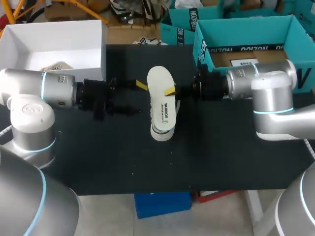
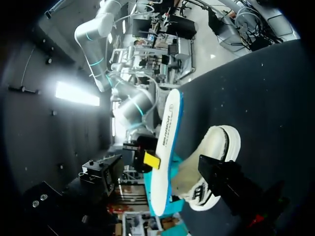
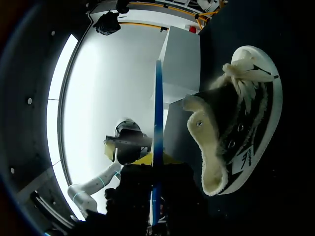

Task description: Take the shoe out of the shoebox, open the shoe tongue, remove and reinsert the insole, then place the shoe into the shoebox

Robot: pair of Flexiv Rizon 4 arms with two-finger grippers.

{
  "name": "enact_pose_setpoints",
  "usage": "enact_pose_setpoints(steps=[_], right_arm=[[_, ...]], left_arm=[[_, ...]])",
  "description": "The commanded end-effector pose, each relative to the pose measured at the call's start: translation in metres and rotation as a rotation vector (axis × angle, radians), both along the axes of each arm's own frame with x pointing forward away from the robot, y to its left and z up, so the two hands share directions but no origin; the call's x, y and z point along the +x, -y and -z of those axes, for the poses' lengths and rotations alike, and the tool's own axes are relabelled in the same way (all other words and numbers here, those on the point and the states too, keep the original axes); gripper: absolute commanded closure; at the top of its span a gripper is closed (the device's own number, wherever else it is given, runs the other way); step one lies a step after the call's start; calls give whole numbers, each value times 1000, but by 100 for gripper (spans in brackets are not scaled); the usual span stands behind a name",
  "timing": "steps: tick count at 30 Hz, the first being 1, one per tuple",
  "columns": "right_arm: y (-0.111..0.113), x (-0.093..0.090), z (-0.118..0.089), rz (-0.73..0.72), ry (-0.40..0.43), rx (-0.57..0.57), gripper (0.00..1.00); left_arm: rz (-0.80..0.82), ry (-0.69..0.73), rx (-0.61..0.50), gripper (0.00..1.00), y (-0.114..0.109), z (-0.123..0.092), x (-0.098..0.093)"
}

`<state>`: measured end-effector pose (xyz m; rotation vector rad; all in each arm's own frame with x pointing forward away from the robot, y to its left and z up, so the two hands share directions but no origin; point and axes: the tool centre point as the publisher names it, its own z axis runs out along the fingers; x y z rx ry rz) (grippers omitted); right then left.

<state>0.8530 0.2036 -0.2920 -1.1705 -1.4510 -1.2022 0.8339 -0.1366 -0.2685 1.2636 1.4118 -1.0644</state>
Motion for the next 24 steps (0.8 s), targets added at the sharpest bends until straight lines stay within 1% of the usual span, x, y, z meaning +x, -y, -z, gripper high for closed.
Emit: enact_pose_setpoints(steps=[1,9,10,11,13,14,15,16,18,20,23,24], right_arm=[[-1,0,1,2,0,-1,100],[-1,0,1,2,0,-1,100],[-1,0,1,2,0,-1,100],[-1,0,1,2,0,-1,100],[-1,0,1,2,0,-1,100],[-1,0,1,2,0,-1,100],[-1,0,1,2,0,-1,100],[-1,0,1,2,0,-1,100],[-1,0,1,2,0,-1,100],[-1,0,1,2,0,-1,100],[-1,0,1,2,0,-1,100],[-1,0,1,2,0,-1,100]], left_arm=[[-87,17,-57,0,4,8,-4],[-147,39,-83,0,13,9,4],[-166,42,-88,13,14,9,7],[-166,42,-90,16,14,9,8],[-181,57,-94,17,16,10,12],[-191,63,-93,21,16,11,14],[-191,63,-93,21,16,11,14],[-204,61,-104,25,17,13,18],[-206,59,-113,31,19,13,23],[-213,66,-113,28,21,14,25],[-218,70,-113,33,24,14,29],[-217,68,-120,32,26,14,31]])
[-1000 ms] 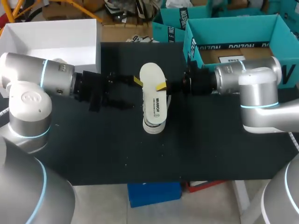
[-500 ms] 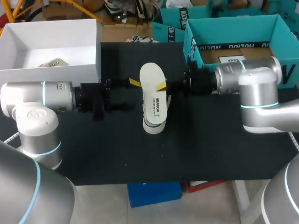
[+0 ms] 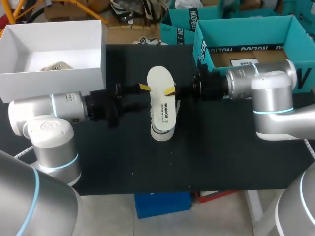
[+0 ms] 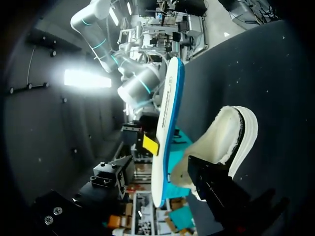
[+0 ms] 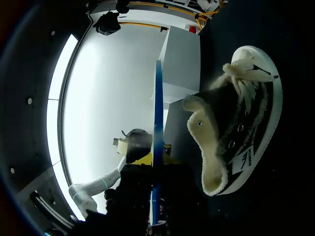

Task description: Take the shoe out of the shoebox, open the shoe tongue, remove and reinsert the insole, then place the shoe into the shoebox

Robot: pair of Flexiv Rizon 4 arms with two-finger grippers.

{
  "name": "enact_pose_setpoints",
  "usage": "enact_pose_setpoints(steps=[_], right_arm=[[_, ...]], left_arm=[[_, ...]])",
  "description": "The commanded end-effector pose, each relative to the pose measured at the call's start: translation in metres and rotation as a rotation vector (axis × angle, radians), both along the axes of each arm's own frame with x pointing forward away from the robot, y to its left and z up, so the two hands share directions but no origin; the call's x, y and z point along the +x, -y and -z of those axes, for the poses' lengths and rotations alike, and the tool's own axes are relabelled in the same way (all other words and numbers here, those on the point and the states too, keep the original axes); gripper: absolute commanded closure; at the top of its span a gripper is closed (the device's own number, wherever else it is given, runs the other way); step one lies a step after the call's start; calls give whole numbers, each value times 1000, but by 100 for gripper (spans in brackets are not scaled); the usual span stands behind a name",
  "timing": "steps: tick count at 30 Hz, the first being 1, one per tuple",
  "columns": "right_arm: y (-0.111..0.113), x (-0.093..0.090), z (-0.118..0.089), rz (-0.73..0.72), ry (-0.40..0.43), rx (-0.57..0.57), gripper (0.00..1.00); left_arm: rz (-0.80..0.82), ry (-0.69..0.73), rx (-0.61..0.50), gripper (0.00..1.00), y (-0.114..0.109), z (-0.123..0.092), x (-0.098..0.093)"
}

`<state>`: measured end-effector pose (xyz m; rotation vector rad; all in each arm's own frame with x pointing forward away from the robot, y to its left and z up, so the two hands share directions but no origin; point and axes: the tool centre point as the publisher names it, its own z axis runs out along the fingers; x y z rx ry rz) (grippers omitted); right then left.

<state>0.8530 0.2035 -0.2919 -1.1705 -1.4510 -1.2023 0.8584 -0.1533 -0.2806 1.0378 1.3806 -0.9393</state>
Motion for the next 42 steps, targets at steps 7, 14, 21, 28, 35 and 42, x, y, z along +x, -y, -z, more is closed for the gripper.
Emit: enact_pose_setpoints(steps=[7,14,21,28,35,42], right_arm=[[-1,0,1,2,0,-1,100],[-1,0,1,2,0,-1,100],[-1,0,1,2,0,-1,100],[-1,0,1,2,0,-1,100],[-1,0,1,2,0,-1,100],[0,1,0,23,-3,1,0]], left_arm=[[-1,10,-12,36,18,1,15],[4,16,-19,52,23,1,19],[17,15,-22,54,30,2,23],[19,17,-18,95,33,3,24],[19,17,-10,100,32,6,22],[25,12,-3,100,31,7,20]])
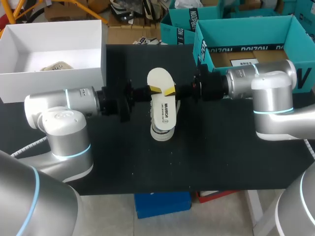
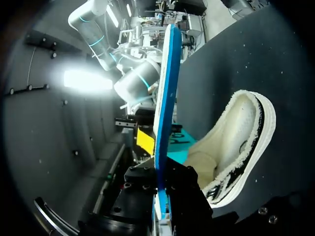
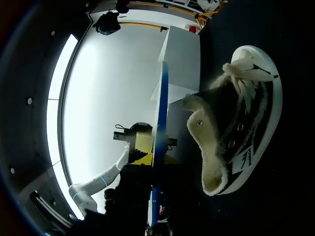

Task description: Take the shoe out of the shoebox, open the shoe tongue, remove and reinsert the insole, then place the shoe into the shoebox

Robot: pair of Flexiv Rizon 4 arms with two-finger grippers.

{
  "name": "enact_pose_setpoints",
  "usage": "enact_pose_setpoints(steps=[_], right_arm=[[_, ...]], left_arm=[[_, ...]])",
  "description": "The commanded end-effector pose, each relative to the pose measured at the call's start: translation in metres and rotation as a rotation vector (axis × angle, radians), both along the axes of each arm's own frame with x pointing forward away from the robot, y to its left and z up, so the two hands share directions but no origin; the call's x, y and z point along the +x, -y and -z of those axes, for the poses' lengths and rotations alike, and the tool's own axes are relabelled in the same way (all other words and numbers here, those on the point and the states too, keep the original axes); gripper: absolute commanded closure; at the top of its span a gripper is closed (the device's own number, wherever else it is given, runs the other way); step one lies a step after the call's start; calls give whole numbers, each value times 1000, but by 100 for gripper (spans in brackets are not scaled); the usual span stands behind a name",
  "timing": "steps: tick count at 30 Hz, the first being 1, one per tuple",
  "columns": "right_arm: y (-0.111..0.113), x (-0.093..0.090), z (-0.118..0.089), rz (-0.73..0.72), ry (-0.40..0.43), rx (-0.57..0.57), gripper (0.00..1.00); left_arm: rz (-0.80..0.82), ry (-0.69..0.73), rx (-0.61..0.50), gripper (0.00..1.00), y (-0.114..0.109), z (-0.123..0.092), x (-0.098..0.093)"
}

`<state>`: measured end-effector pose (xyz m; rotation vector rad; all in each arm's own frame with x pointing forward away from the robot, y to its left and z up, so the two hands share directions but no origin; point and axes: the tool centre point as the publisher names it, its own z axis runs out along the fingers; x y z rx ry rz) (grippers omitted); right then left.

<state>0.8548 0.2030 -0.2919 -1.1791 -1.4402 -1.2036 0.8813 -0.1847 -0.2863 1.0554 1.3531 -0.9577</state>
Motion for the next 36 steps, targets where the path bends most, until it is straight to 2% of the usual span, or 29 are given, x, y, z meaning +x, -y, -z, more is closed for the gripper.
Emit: enact_pose_setpoints(steps=[1,12,17,21,29,36], right_arm=[[1,-1,-1,18,5,-2,0],[28,-18,-14,129,25,-109,0],[39,-31,-23,182,38,-145,0],[44,-41,-27,214,38,-174,0],[71,-76,-38,381,25,-234,0],[82,-98,-51,453,35,-267,0]], left_arm=[[-2,-3,10,100,0,2,-3],[35,-142,130,100,-7,7,-15],[103,-209,227,100,-9,10,-30],[129,-240,255,100,-12,13,-38],[166,-293,304,100,-27,23,-59],[199,-283,301,100,-30,19,-71]])
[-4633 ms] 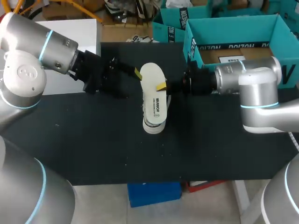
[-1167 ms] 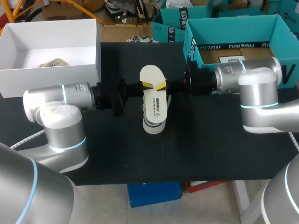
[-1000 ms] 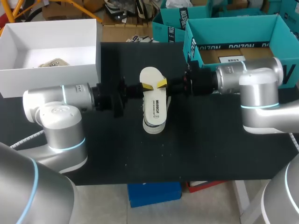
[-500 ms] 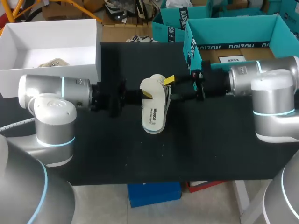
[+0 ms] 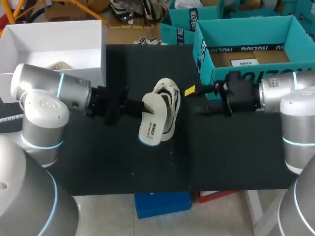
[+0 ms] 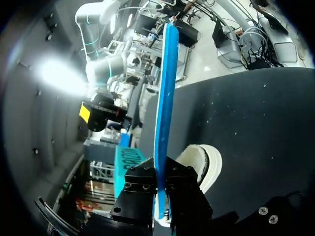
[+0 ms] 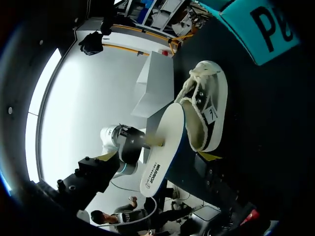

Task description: Take the shoe out of the shoebox, open the shoe tongue, remove and reinsert the insole, then place the shoe into the shoebox

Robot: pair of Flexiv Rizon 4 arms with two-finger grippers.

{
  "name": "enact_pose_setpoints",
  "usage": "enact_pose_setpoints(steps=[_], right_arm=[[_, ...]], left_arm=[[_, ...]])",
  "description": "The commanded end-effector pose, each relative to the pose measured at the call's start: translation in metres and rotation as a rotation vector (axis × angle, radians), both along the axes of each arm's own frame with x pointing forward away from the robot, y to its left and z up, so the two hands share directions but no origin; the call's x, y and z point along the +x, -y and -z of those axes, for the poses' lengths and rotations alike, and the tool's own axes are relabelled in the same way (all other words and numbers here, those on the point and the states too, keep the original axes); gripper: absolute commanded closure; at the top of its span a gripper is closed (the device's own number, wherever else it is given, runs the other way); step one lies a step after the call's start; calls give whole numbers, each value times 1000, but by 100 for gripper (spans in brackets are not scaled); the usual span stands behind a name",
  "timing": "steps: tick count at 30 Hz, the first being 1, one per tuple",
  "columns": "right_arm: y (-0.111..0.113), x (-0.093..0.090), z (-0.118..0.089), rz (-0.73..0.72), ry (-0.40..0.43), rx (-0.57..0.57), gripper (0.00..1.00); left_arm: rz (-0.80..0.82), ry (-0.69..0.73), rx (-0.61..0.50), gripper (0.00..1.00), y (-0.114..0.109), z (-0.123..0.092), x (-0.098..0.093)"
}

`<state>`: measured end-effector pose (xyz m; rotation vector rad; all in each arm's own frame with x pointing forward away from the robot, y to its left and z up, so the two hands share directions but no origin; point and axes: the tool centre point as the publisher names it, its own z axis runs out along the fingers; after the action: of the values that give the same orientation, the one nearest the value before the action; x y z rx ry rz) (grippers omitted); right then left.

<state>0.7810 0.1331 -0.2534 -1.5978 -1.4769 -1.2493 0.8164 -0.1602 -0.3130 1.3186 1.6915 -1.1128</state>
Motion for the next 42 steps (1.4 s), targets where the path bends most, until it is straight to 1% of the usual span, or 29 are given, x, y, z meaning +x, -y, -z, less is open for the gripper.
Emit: enact_pose_setpoints(steps=[1,7,12,14,19,24,30,36,42], right_arm=[[13,-28,-15,159,49,-40,0],[18,-39,-21,187,43,-66,0],[24,-46,-26,224,47,-85,0],[28,-52,-30,252,51,-100,0],[31,-59,-34,285,55,-118,0],[36,-66,-35,338,58,-144,0],[37,-67,-36,347,59,-155,0],[37,-67,-36,347,59,-155,0],[37,-67,-36,347,59,-155,0]], left_arm=[[18,20,2,100,-6,-10,-8],[33,36,-18,100,-6,-21,-14],[56,16,-26,100,-6,-24,-20],[81,-13,-28,100,-5,-20,-25],[111,-48,-34,100,-5,-16,-32],[161,-65,6,100,-1,-10,-37],[219,-98,57,100,5,-3,-38],[263,-142,59,100,8,4,-37],[300,-181,89,100,12,14,-39]])
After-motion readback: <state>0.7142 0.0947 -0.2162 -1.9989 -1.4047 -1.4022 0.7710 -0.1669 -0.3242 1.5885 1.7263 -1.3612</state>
